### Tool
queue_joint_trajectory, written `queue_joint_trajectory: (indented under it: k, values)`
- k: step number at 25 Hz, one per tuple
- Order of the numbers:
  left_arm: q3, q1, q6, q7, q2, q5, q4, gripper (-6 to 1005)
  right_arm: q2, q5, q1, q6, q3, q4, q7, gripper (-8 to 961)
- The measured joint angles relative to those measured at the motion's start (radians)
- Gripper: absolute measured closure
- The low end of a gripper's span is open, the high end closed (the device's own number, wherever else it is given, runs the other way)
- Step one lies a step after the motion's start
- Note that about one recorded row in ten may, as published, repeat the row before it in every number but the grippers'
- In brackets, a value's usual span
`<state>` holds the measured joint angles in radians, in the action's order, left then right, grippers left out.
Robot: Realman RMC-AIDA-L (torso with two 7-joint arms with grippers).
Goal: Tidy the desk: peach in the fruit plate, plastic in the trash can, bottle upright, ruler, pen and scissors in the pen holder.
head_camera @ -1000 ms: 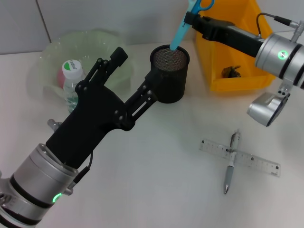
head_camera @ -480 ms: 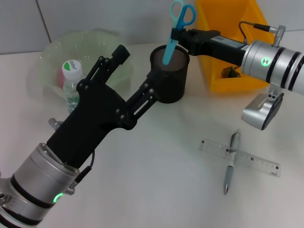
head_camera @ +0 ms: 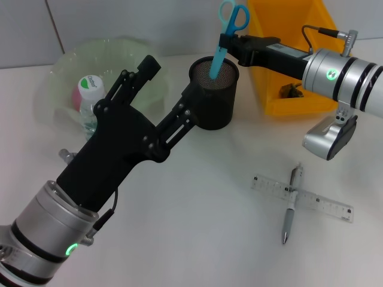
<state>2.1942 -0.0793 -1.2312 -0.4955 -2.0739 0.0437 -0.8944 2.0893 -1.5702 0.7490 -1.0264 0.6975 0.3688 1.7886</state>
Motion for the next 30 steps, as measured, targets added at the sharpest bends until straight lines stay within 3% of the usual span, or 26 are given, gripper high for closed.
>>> queue_joint_trajectory:
  k: [11, 20, 25, 30]
  values:
    - [-0.002, 0.004, -0.015, 0.006, 0.001, -0.009, -0.006, 209, 0.001, 0.081, 0.006, 0.028, 0.004, -0.047, 0.0, 803]
    - [-0.002, 0.005, -0.018, 0.007, 0.002, -0.009, -0.006, 210, 0.002, 0.104, 0.005, -0.015, -0.003, -0.049, -0.039, 644]
    - [-0.008, 0.006, -0.018, 0.003, 0.004, -0.008, -0.002, 210, 0.001, 0.24, -0.004, -0.071, 0.006, -0.038, -0.2, 622]
    - [-0.015, 0.006, -0.018, -0.004, 0.008, -0.008, 0.0, 210, 0.0, 0.392, -0.033, -0.175, 0.006, -0.028, -0.502, 621]
